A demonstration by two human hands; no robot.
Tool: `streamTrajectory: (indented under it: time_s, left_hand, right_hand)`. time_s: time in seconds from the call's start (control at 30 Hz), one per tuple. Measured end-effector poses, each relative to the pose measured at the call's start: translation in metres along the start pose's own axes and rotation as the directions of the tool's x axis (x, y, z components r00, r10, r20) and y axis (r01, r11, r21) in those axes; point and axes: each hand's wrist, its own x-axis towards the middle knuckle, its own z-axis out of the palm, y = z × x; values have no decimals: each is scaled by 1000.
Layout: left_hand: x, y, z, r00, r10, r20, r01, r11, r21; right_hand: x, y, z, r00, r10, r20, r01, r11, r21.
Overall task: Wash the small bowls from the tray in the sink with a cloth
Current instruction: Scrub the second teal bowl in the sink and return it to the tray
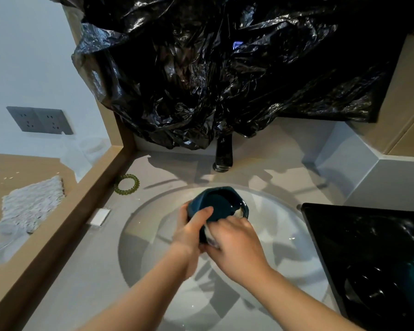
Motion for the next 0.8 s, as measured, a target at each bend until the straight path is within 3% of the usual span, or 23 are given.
streamTrajectory:
  time_s: [0.1,0.2,0.27,0.37,0.5,0.63,0.8]
  left_hand:
    - [0,-2,0,993,57,-99,-48,994,96]
    - [4,5,-7,993,44,-111,-19,976,215]
    - [7,8,-10,995,45,-93,-16,955,297]
    - [9,10,-12,997,33,-63,-10,941,337]
    - [10,10,-16,997,76,-3,-69,917,394]
    - [7,8,-18,998,1,63,-27,911,413]
    - [8,8,-24,997,-28,67,-6,887,462]
  right_hand:
    - [-4,-11,6,995,100,5,-100,991,84]
    - [-6,-5,-4,982,-9,189,-14,993,119]
    - [-8,3,-11,972,-75,224,68,997,40]
    - [-11,9,-11,975,-61,216,99,980,-171]
    - [-13,6,-2,981,49,189,10,953,-303]
    - [-9,-8,-4,961,162,222,-131,980,-148]
    - [-2,-7,-4,943,41,330,-116,971,211]
